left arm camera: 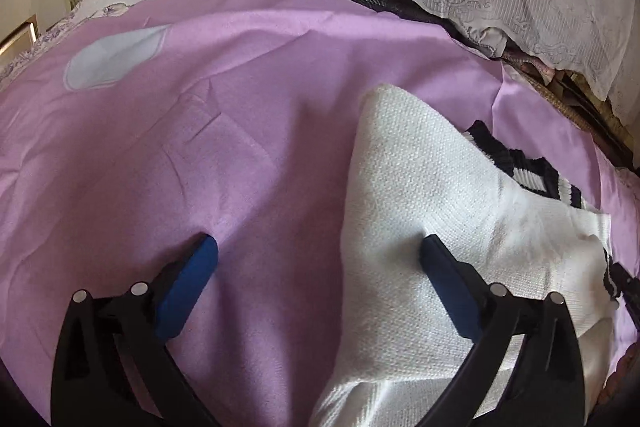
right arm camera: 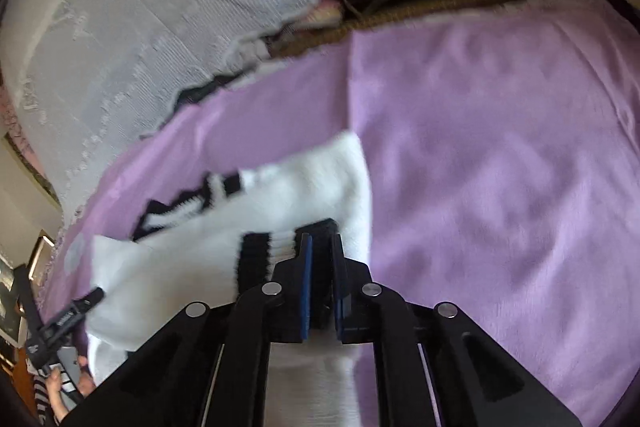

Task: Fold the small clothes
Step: 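Grasp the laid cuff with the right tool, pull toward collar, release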

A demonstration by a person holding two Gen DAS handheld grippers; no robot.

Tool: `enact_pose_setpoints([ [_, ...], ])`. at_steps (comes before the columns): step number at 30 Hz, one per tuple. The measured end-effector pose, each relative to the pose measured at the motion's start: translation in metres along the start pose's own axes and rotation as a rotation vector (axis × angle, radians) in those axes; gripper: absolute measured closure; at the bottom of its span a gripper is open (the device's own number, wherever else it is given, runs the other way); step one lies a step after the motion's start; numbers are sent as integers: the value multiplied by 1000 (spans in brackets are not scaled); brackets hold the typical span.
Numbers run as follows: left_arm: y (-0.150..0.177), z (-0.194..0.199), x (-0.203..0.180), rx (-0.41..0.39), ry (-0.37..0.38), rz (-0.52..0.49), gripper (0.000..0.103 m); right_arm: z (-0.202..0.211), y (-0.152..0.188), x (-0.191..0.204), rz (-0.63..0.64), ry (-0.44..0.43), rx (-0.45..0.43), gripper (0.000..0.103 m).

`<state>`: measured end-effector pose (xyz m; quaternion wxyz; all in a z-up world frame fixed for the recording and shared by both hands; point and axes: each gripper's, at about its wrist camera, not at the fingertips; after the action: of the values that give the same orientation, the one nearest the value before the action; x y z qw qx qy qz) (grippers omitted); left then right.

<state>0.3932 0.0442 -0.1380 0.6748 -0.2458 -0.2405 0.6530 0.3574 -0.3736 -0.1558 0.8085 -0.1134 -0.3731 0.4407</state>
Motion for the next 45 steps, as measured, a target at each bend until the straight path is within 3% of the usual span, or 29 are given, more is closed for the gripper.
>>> enact_pose_setpoints([
  [1, 1, 0, -2, 5, -13, -9, 4, -1, -1, -11, -47, -51, 11, 97],
  [3, 0, 0, -1, 6, -5, -4, 4, 3, -4, -17, -85, -69, 30, 97],
  [6, 1, 11, 11, -26, 91, 61, 5, 12, 0, -17, -98, -55, -5, 96],
  [8, -6, 20, 20, -74, 178, 120, 5, 27, -1, -4, -73, -105, -45, 96],
  [10, -18, 24, 22, -105, 211, 132, 5, 38, -2, 19, -16, -165, -51, 96],
  [13, -33, 12, 4, -84, 202, 54, 5, 29, 0, 55, 56, -213, 3, 93],
  [15, -33, -8, -10, -21, 154, -4, 5, 7, 5, 67, 71, -229, 71, 93],
  [16, -30, -22, -14, 29, 103, -24, 4, -3, 9, 69, 78, -213, 94, 93],
  [17, -27, -30, -15, 53, 97, -27, 4, -14, 13, 66, 89, -167, 115, 100],
  [18, -28, -29, -11, 47, 108, -11, 4, -24, 15, 60, 97, -118, 132, 103],
  [21, -26, -25, 0, 31, 96, 28, 4, -25, 13, 40, 46, -164, 158, 103],
  [24, -25, -21, 2, 18, 95, 29, 4, -16, 13, 32, 25, -176, 128, 103],
  [29, -17, 3, 17, -37, 242, 119, 5, 12, 16, 35, 31, -159, 17, 97],
  [32, -17, 6, 6, -23, 322, 101, 5, 15, 19, 47, 63, -202, 42, 97],
  [34, -13, 3, -10, -3, 300, 35, 5, 10, 24, 51, 90, -183, 56, 96],
  [38, -7, -8, -32, 52, 179, -89, 4, -9, 25, 40, 70, -140, 114, 101],
  [42, -4, -9, -27, 41, 191, -77, 4, -9, 29, 40, 96, -129, 89, 101],
  [45, 1, -4, -28, 33, 177, -85, 4, -7, 35, 50, 161, -94, 59, 95],
])
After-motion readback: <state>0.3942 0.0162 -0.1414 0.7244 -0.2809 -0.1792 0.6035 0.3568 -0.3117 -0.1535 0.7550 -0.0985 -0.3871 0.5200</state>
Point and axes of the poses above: each gripper's, at about its wrist camera, not at the fingertips, and z roughly against the way its jaws point, x to its left, y to its underside, and after that the axes turned 12 degrees about -z, right-handed
